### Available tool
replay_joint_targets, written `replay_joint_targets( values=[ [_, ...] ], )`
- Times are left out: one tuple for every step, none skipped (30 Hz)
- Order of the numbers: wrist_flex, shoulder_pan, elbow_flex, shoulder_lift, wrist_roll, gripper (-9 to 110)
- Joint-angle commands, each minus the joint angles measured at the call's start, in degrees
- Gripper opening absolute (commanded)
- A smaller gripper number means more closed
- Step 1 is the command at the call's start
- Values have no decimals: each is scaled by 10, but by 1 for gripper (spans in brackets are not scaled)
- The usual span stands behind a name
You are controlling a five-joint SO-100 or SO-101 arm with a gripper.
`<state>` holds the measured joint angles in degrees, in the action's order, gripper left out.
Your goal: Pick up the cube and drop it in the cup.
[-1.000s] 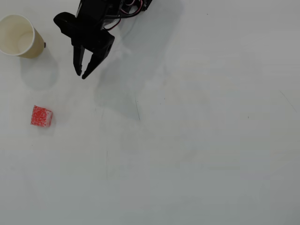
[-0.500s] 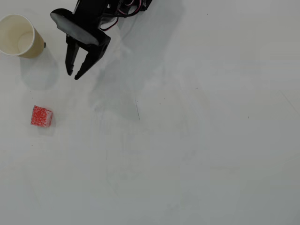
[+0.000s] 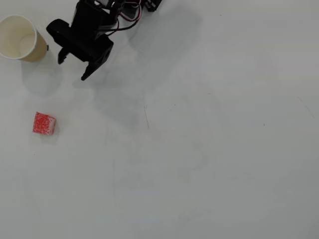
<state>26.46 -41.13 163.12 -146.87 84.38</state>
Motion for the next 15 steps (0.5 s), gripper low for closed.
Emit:
replay_joint_targets(
  values=[
    [-21,-12,-127,57,-7,28],
    [-20,-15,-138,75,-7,29],
    [-20,-18,-149,91,-7,29],
    [-21,-21,-158,108,-8,30],
    [-21,-24,-169,125,-9,30],
    [-21,-25,-178,141,-10,30],
    [-23,-29,-189,158,-11,30],
    [-26,-32,-199,175,-12,31],
    [-28,-35,-210,193,-12,31],
    [-28,-39,-222,211,-13,31],
    [-31,-42,-235,229,-13,31],
    [-33,-45,-245,246,-13,31],
    [-33,-49,-257,264,-14,31],
    [-38,-53,-267,282,-14,31],
    [-42,-55,-277,299,-14,31]
  ],
)
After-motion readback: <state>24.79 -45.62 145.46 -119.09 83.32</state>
